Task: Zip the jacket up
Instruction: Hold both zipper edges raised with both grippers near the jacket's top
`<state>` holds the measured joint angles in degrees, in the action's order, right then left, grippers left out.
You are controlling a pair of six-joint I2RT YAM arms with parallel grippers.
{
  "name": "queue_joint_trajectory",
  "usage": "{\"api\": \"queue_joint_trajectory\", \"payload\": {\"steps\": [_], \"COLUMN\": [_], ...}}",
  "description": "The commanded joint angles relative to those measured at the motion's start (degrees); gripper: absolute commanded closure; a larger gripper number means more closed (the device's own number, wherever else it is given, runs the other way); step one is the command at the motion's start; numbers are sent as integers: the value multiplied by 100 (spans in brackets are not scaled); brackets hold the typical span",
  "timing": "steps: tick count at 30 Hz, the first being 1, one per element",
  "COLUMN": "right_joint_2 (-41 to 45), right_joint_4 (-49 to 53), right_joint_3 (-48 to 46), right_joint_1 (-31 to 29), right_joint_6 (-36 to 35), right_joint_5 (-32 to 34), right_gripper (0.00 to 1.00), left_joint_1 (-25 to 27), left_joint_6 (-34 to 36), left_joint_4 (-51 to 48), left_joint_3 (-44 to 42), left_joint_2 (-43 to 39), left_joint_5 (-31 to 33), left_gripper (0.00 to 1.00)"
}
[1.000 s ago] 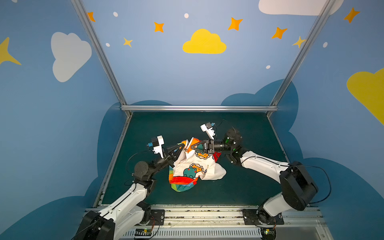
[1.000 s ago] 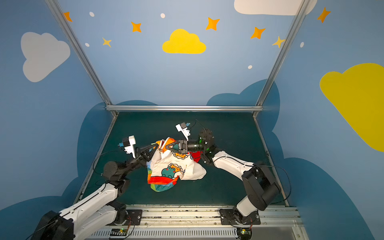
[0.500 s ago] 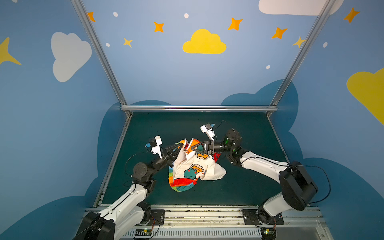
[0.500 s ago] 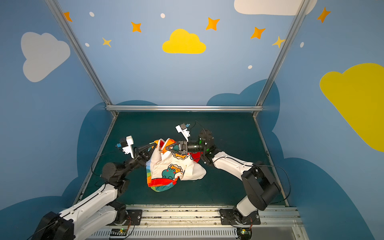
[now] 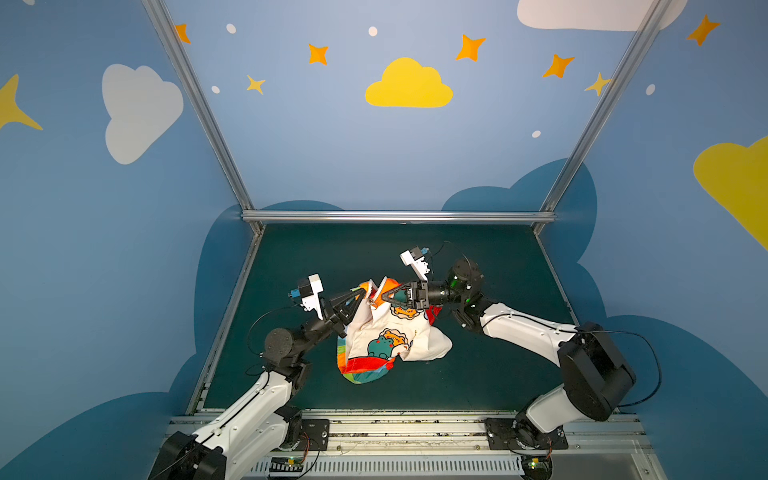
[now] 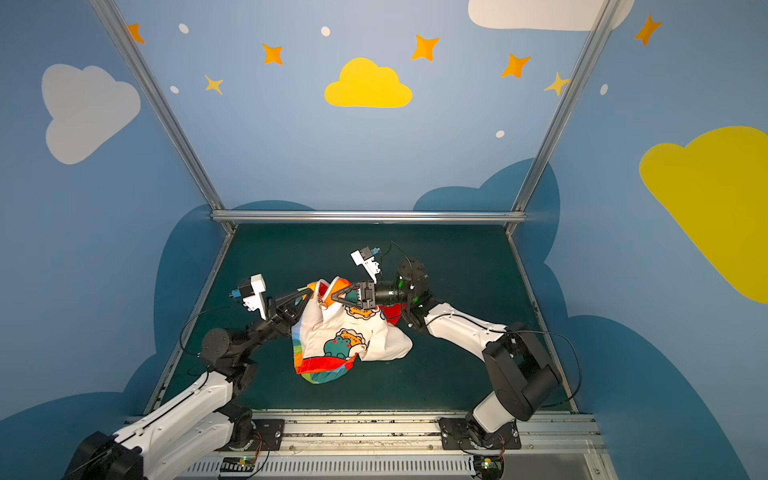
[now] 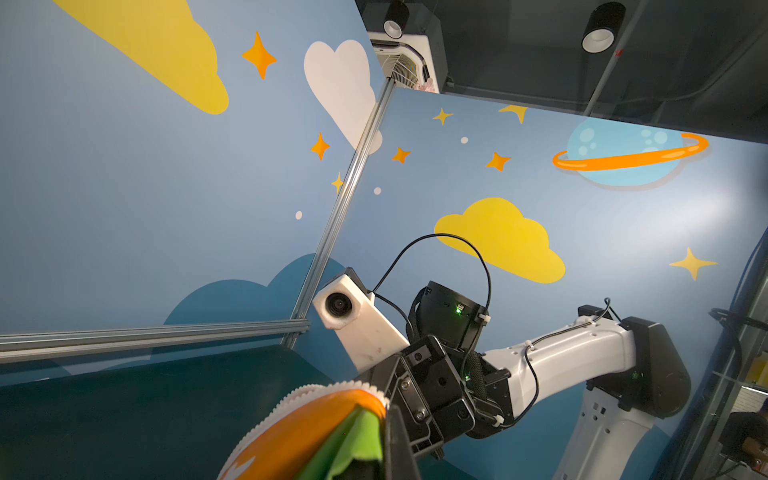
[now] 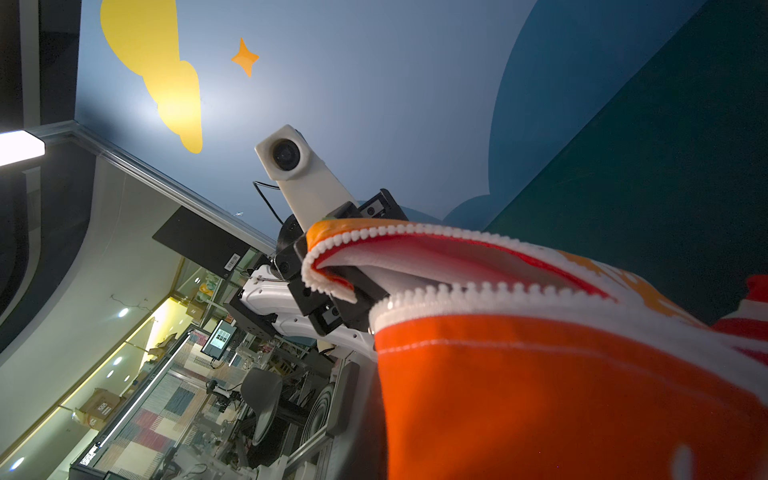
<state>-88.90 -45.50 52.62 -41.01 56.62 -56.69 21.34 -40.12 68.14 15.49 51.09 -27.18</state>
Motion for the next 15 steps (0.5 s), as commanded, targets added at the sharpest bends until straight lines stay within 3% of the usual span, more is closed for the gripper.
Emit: {"api": "queue_joint_trajectory", "payload": {"steps": [1,15], "right_joint_2": [-4,44], "right_joint_4": [-187,-213], "right_joint_3": [248,239], "right_joint_1": [-56,-51], "right_joint_6": [-28,6], "right_joint_5": [-114,-99], "right_gripper": [100,100], "left_joint_1": [28,40], "left_joint_6": [145,57], "left_joint_4": [-29,252], "left_joint_3": [25,0], "left_joint_2": [-27,152], "left_joint_5": [-13,31], "left_gripper": [97,97]}}
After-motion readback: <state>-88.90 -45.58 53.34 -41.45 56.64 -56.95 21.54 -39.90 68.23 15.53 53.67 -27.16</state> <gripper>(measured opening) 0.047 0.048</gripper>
